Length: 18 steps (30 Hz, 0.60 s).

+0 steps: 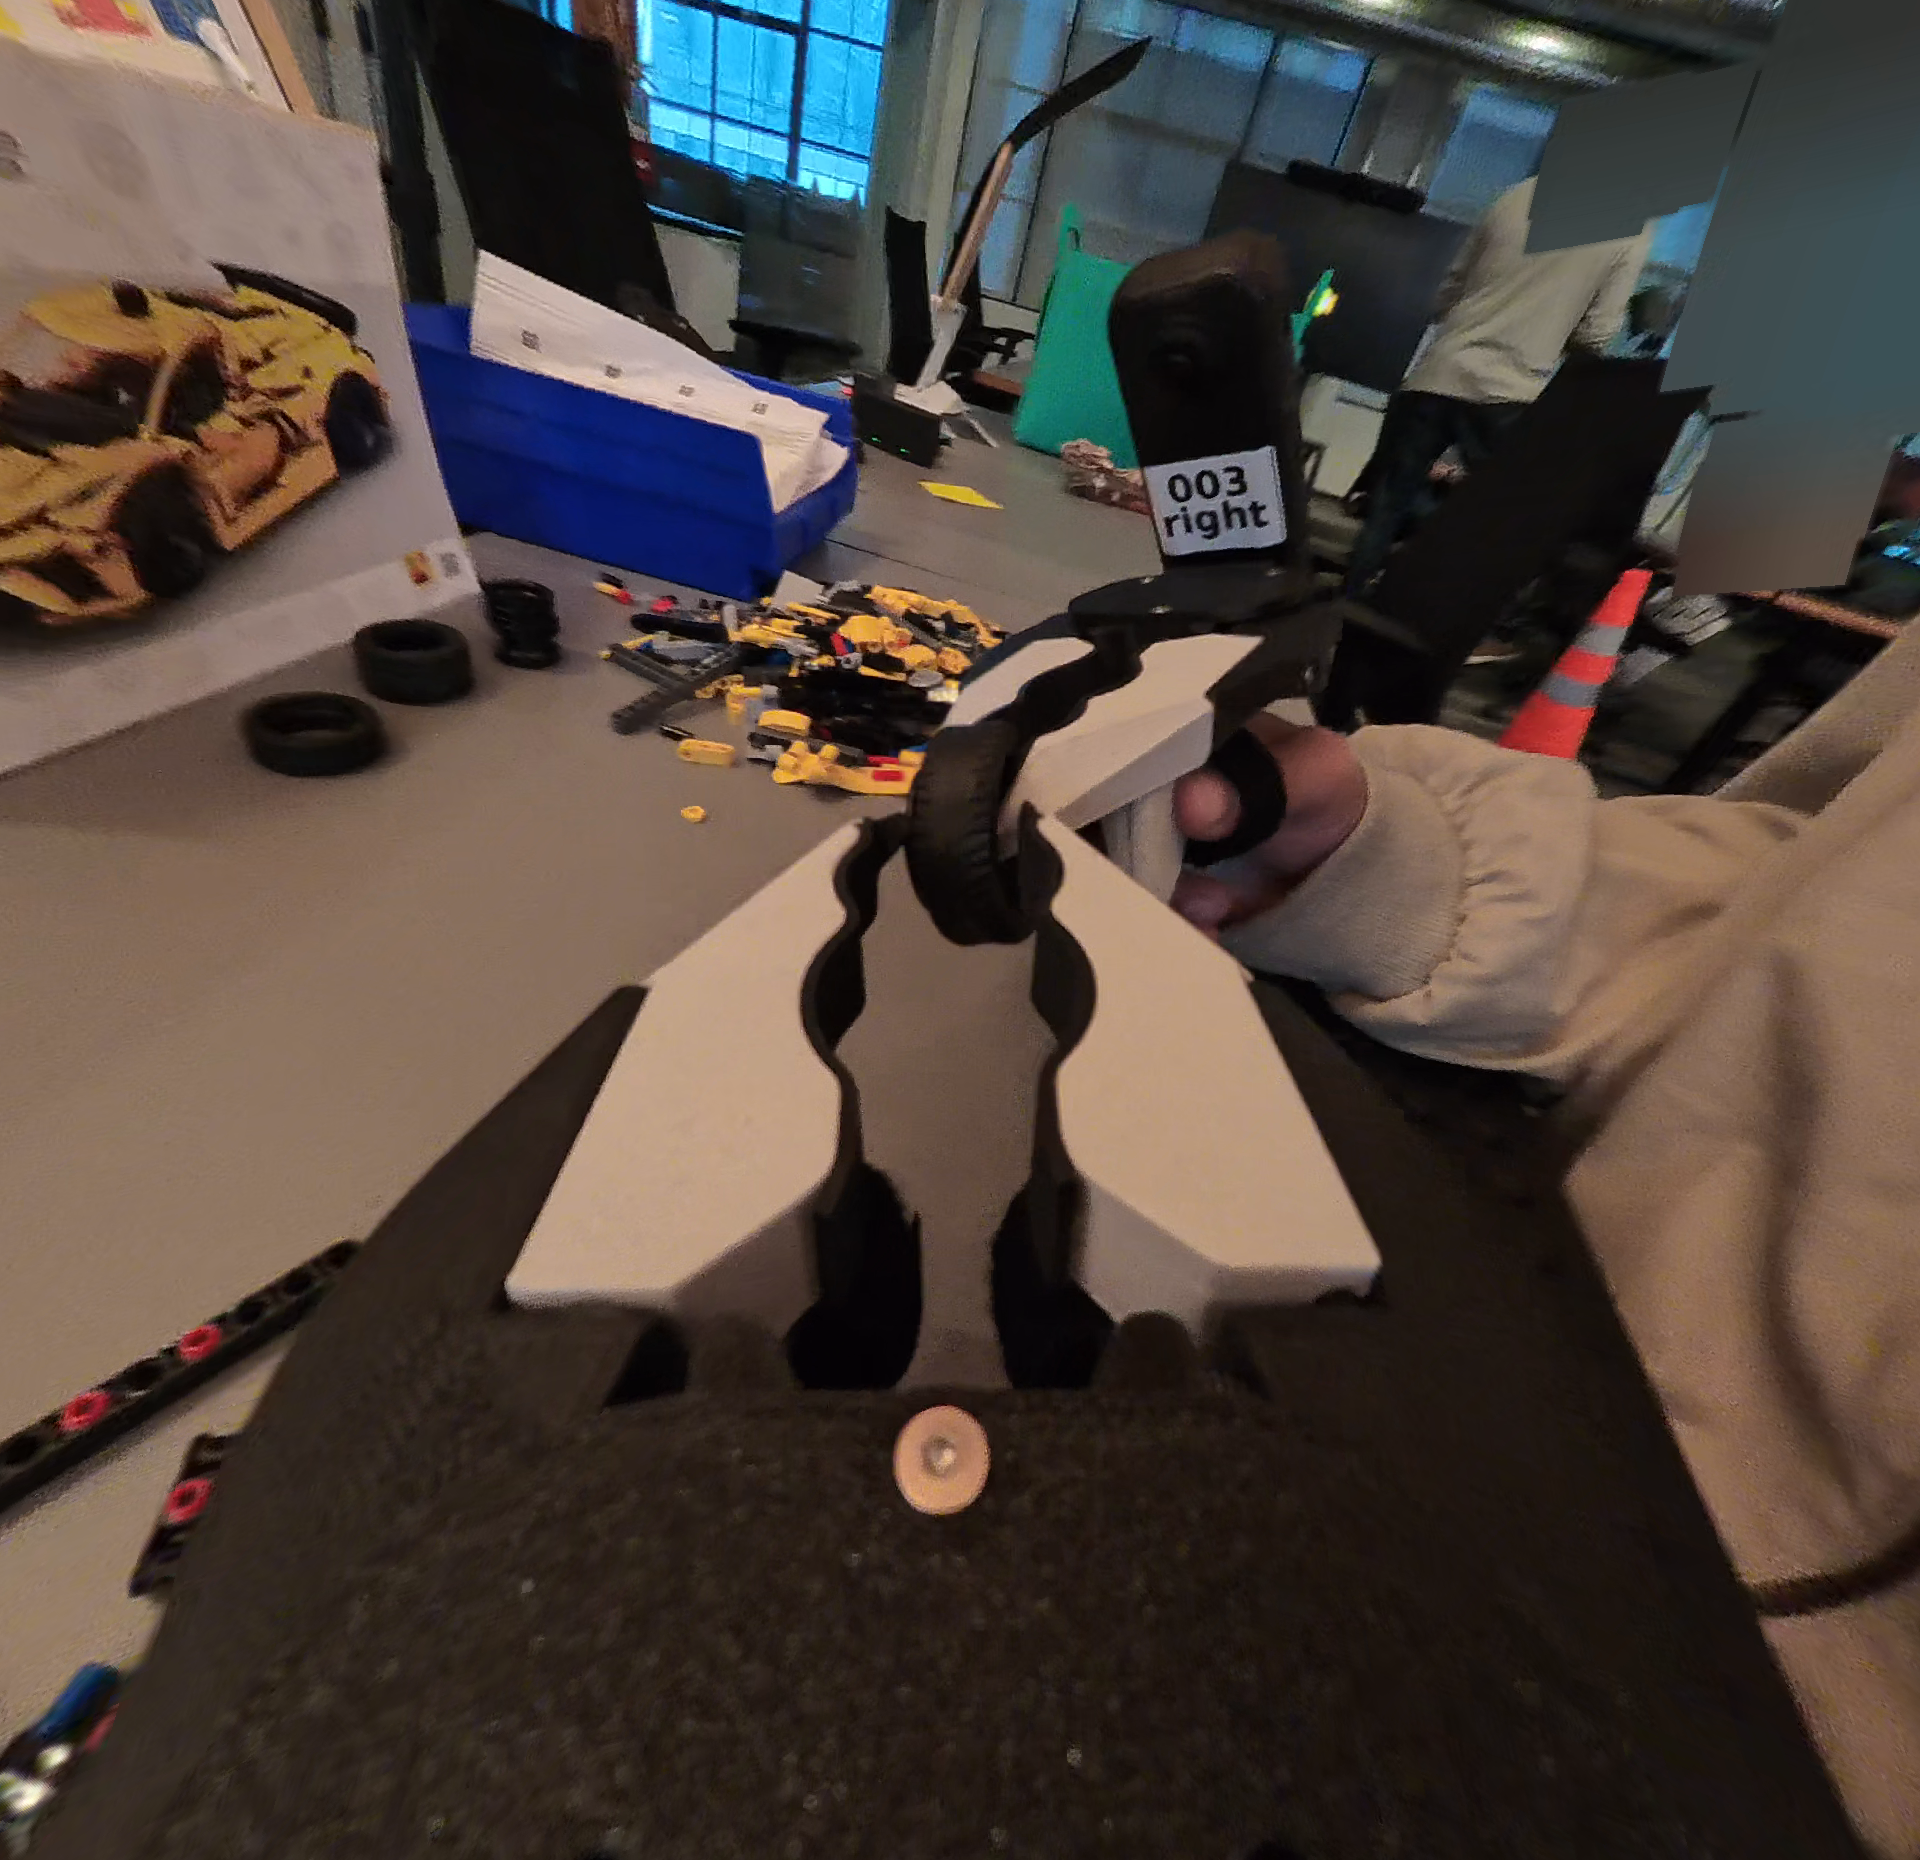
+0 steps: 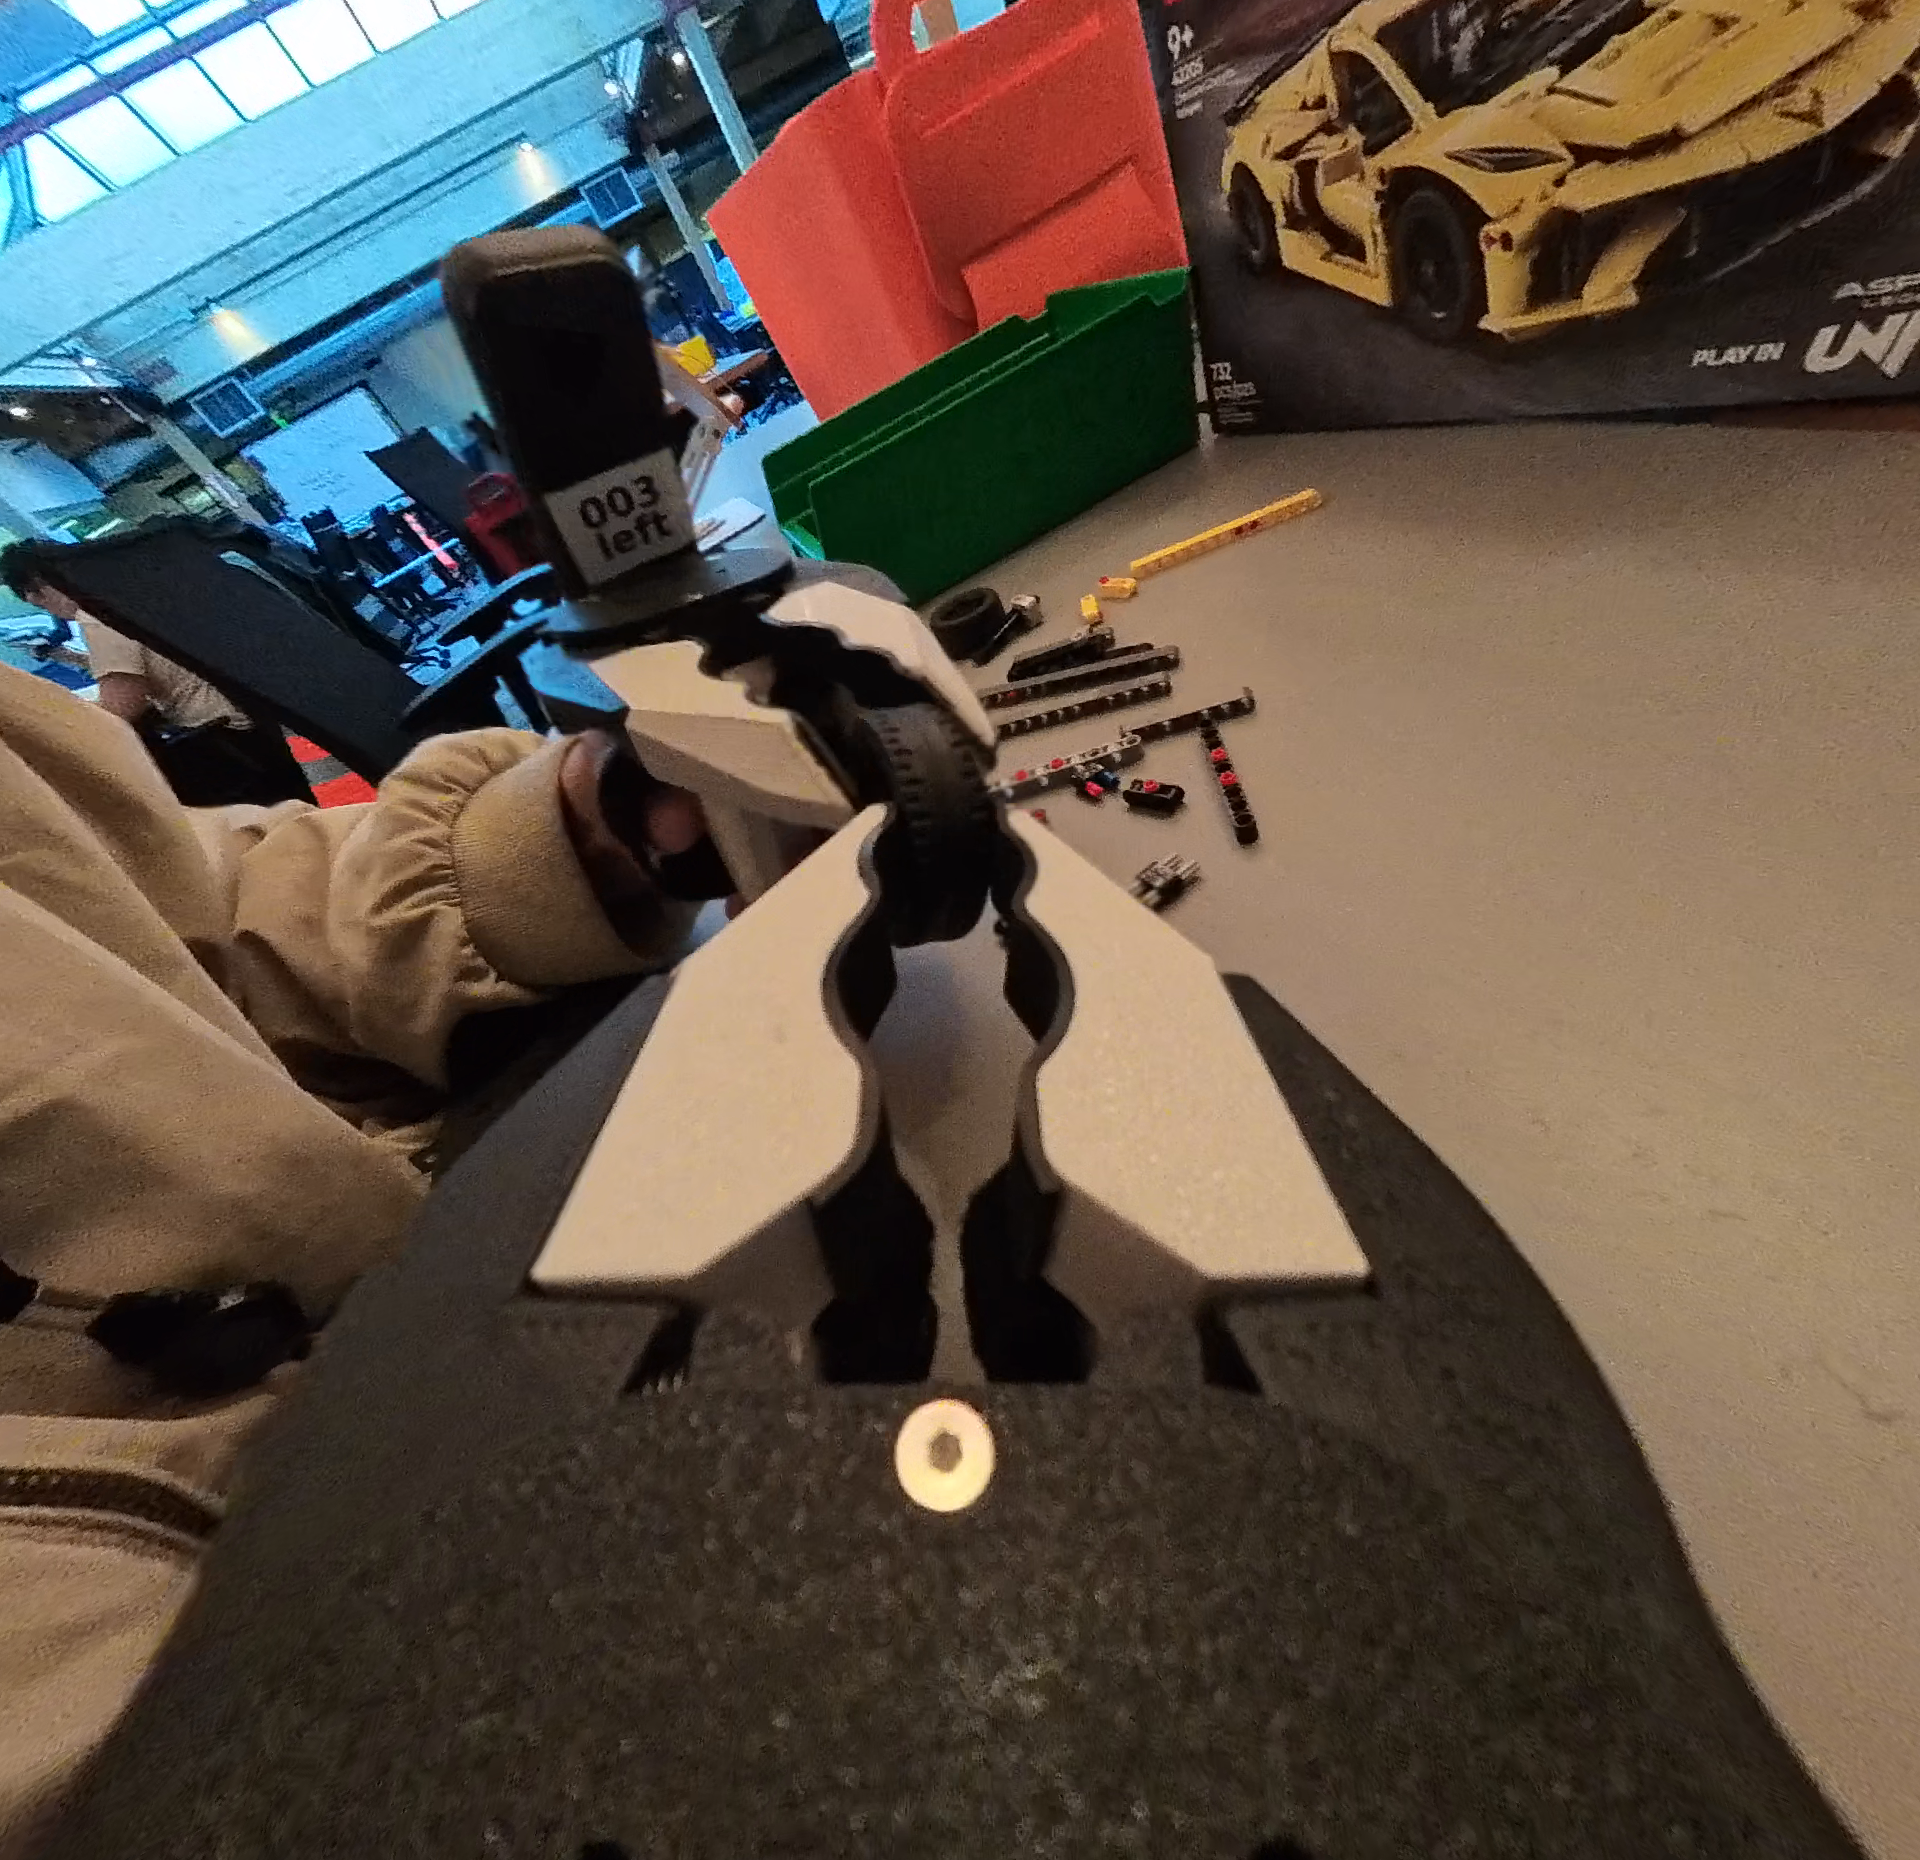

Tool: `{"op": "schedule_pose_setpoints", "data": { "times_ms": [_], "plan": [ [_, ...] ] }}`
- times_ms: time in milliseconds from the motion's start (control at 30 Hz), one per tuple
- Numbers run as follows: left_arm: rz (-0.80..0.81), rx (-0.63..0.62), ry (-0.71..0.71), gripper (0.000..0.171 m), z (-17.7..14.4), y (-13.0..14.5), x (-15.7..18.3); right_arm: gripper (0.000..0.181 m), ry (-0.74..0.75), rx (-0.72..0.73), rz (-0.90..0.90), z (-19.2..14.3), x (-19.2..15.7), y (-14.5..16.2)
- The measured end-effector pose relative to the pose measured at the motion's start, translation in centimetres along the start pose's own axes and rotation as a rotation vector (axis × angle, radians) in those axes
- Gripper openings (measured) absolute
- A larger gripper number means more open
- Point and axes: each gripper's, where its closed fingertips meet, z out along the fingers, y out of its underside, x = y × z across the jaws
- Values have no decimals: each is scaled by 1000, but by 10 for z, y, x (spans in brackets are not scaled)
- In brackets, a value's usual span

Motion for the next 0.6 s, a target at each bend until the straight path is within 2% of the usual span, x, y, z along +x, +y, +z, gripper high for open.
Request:
{"op": "schedule_pose_setpoints", "data": {
  "times_ms": [67, 133, 233, 367, 500, 600],
  "plan": [
    [7, -2, -10, 23, 1, 1, 1, 15, -5, 0, 14, 0, 0, 1],
    [89, -30, -119, 15, 3, 5, -9, 15, 49, -16, 30, -1, 11, 3],
    [264, -95, -294, 13, 6, 12, -21, 15, 168, -40, -11, 0, 24, 6],
    [376, -155, -482, 9, 11, 12, -33, 15, 250, -4, 99, 0, 34, 7],
    [428, -164, -553, 7, 15, 10, -38, 15, 358, 44, 140, -2, 39, 4],
    [454, -175, -588, 6, 19, 9, -40, 15, 443, 56, 103, -6, 45, 2]
  ]
}}
